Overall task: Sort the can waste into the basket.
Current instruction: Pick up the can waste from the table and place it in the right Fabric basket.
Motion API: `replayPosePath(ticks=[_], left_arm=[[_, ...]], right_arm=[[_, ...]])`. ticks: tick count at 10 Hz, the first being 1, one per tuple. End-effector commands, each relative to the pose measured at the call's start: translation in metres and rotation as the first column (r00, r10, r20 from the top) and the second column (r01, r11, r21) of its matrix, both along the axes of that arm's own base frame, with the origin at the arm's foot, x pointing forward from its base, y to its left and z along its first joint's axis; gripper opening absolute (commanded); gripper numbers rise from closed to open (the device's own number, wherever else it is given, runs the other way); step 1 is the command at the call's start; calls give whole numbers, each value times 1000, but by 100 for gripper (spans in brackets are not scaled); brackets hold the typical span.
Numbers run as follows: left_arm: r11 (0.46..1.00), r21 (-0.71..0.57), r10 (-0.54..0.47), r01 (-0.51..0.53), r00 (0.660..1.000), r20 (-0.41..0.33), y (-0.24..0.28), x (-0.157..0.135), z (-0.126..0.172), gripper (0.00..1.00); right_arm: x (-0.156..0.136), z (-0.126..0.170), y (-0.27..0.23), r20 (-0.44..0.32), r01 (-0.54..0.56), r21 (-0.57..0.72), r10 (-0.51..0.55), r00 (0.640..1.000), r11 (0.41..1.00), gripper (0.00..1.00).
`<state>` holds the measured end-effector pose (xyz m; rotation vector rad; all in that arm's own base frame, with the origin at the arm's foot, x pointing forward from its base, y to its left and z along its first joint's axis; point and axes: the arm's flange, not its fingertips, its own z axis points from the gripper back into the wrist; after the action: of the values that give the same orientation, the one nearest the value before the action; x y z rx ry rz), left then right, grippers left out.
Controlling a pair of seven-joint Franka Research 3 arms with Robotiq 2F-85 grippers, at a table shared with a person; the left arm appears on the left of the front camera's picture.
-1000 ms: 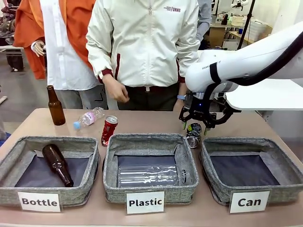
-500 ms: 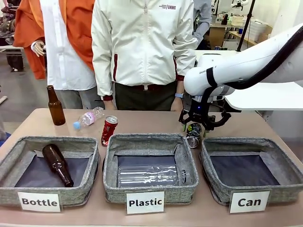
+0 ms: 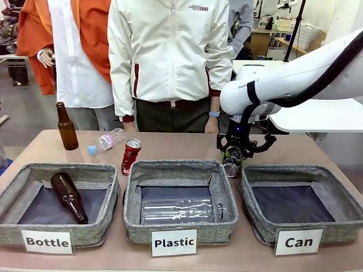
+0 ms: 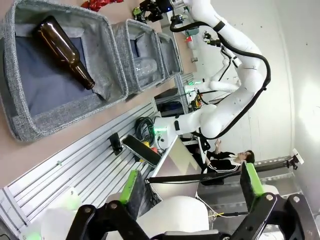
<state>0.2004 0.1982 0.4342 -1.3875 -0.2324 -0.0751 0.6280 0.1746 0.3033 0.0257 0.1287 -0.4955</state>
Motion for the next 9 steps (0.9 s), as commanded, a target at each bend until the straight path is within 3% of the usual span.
replayPosePath(ticks=[1,5,7,8,9], left_arm=[[1000,-21,6,-5,1000,15,1,-1,3,100],[1000,-21,6,-5,1000,15,1,-1,3,100],[1000,-21,6,-5,1000,15,1,-1,3,100],[1000,-21,6,-5,1000,15,1,-1,3,100],[1000,-21,6,-5,1000,15,1,-1,3,100]], right_arm=[[3,1,5,3,25,8,-25,1000,1000,0],[4,3,4,5,21,12,-21,1000,1000,0],[-1,37,-9,92,-18,73,11,996,997,0],[-14,70,-22,141,-109,148,88,986,983,0],[-37,104,-37,120,-300,200,281,952,933,0]])
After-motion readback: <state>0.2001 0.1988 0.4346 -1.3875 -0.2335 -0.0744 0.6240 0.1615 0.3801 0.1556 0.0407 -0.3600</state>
